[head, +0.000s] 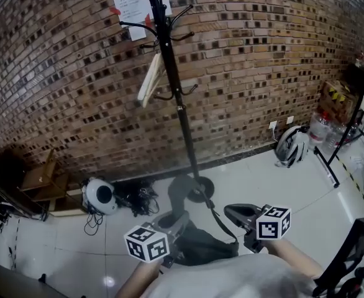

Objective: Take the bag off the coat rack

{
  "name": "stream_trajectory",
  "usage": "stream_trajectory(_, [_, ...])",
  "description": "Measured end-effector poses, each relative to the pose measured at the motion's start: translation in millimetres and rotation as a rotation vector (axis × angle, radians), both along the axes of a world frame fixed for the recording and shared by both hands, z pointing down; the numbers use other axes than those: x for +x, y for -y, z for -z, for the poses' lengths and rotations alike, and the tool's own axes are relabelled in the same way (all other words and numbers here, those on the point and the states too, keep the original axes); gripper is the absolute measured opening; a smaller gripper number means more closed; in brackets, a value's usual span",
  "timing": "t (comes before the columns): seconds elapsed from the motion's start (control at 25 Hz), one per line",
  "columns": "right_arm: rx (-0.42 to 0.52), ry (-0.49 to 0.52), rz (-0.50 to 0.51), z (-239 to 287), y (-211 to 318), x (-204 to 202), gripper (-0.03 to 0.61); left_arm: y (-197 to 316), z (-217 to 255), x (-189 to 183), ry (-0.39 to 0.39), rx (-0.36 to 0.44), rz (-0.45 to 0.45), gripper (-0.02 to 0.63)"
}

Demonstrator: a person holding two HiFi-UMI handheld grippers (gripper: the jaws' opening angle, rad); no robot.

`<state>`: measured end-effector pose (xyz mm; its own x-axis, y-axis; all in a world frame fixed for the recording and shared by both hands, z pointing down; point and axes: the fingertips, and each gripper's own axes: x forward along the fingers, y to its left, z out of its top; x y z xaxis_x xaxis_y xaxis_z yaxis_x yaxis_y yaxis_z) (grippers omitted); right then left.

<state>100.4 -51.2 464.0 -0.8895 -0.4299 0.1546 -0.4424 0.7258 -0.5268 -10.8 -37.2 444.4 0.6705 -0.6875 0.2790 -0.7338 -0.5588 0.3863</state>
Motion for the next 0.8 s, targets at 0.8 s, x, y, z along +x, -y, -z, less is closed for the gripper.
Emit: stream_trajectory(0.8, [0.075,-0.001,0.006,23.4,-149.0,-125.4,-0.002,-149.3,1.5,-115.4,0.008,0.052,0.061,0.049])
